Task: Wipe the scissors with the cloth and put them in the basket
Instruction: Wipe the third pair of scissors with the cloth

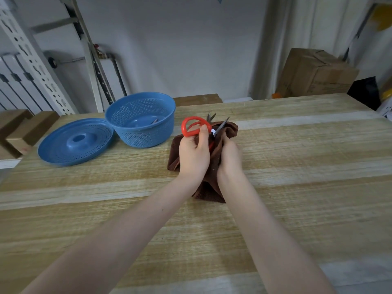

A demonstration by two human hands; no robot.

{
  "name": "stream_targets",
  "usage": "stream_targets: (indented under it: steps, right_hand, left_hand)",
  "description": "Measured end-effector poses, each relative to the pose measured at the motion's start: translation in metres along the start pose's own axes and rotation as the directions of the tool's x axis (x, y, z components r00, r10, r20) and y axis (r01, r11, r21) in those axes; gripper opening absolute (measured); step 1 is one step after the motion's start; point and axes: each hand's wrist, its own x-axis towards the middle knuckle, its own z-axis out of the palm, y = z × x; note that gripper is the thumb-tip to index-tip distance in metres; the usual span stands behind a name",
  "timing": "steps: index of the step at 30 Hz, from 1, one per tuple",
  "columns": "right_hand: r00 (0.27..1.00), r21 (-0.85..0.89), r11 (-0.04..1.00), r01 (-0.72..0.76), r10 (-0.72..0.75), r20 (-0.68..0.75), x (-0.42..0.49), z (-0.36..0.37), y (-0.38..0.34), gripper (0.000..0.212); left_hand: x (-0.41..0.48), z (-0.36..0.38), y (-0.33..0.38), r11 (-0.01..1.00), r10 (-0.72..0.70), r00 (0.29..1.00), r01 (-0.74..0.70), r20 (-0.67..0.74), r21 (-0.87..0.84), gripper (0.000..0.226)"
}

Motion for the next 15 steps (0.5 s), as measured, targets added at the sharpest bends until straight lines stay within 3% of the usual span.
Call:
stream_targets:
  steps: [4, 8, 10, 15]
  right_hand:
    - [0.999, -0.07, 0.998, 0.002, -0.005, -0.043, 0.009, 0.004, 0.001, 0.027]
    - [0.999, -0.089, 0.996, 0.018, -0.014, 0.049, 0.005, -0.002, 0.0, 0.024]
    - [0.996, -0.09, 0.996, 0.017, -0.008, 0.094, 0.002, -0.011, 0.0, 0.026]
    - [0.991, 0.164, 0.977, -0.133, 0.126, 0.053, 0.012, -0.032, -0.012, 0.035]
  left_hand:
    - [-0.003, 0.001, 0.005, 0.999, 0.019, 1.0, -0.019, 0.004, 0.028, 0.041]
    - [0.004, -0.007, 0.01, 0.999, -0.015, 1.0, 0.014, -0.008, -0.042, 0.051]
    - [0.007, -0.013, 0.012, 0.994, -0.036, 0.999, 0.037, 0.013, -0.103, 0.046]
    - [0.01, -0.024, 0.023, 0.967, -0.135, 0.991, 0.137, 0.02, -0.215, 0.046]
